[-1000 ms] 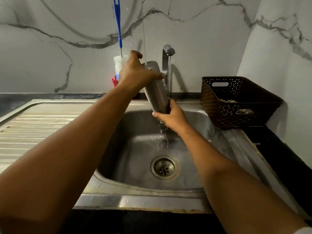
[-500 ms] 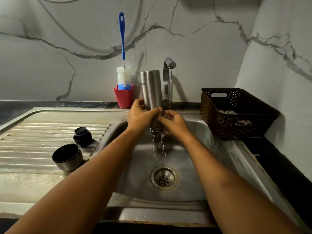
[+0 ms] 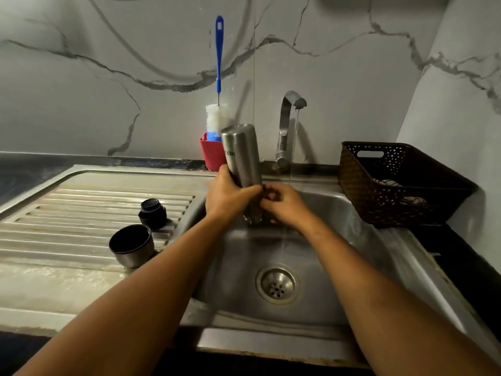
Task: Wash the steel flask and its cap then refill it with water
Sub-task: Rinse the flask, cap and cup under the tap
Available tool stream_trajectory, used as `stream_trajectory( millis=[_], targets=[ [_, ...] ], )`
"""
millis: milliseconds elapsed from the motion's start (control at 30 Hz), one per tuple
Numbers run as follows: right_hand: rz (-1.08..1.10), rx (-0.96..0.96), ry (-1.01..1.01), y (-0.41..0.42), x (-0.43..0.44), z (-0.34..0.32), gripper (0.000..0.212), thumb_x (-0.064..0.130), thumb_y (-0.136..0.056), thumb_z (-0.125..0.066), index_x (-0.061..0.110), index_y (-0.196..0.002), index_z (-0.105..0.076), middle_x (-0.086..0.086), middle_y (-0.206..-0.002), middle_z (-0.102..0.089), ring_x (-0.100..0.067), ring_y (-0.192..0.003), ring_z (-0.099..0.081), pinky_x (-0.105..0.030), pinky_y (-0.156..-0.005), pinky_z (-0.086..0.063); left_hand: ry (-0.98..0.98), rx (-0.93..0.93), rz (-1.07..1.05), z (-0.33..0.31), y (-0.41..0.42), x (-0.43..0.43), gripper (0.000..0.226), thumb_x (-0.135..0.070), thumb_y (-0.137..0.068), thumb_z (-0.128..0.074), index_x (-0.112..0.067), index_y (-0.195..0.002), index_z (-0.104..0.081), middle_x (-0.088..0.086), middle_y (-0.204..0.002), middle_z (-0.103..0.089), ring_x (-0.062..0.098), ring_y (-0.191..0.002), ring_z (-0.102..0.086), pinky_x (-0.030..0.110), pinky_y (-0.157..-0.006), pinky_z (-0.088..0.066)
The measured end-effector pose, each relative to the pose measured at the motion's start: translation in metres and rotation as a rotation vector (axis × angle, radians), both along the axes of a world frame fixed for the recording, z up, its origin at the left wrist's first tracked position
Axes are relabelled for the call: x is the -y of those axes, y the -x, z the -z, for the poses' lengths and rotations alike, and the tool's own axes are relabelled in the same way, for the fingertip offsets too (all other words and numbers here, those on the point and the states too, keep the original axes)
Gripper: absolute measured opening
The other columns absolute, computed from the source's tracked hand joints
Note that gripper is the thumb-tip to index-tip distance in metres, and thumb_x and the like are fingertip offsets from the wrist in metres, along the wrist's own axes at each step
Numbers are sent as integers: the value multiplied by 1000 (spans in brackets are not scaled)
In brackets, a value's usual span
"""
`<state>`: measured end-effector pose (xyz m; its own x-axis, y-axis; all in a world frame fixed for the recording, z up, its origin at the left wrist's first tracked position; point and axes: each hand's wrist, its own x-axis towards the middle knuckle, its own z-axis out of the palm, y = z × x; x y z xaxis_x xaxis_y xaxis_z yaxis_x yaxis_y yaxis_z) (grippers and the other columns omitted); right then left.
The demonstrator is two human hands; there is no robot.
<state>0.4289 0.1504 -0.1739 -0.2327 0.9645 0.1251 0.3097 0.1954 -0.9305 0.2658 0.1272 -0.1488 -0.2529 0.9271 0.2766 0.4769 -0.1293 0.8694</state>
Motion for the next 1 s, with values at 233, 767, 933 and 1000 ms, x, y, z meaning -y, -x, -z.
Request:
stream_trajectory(
  millis=[233, 767, 933, 1000],
  targets=[
    [-33, -56, -11, 10, 0, -7, 33, 28, -96, -72, 27, -127, -60, 6, -105, -69, -17, -97, -71, -40, -72, -64, 50, 25, 35, -38, 33, -11, 71, -54, -56, -88, -27, -116, -61, -6, -102, -72, 12, -92, -72, 39, -82, -64],
    [-165, 136, -8, 93, 5, -23, 25, 28, -95, -73, 17, -118, -70, -4, -105, -68, -19, -95, -65, -29, -60, -56, 217, -70, -107, -68, 168, -19, 67, -24, -72, -93, -15, -128, -57, 8, -118, -68, 27, -106, -68, 44, -77, -63],
    [-197, 152, -1, 107, 10, -21, 26, 29, -96, -72, 18, -119, -70, -7, -111, -68, -22, -101, -65, -34, -67, -58, 198, -87, -80, -63, 168, -15, 70, -26, -74, -91, -18, -132, -52, 7, -120, -65, 26, -106, -66, 46, -80, -63],
    [-208, 164, 8, 109, 12, -21, 27, 31, -96, -71, 19, -120, -69, -6, -112, -68, -23, -104, -66, -35, -71, -59, 190, -83, -75, -60, 167, -13, 71, -27, -75, -91, -19, -133, -50, 6, -121, -63, 27, -108, -64, 46, -80, -62]
  ],
)
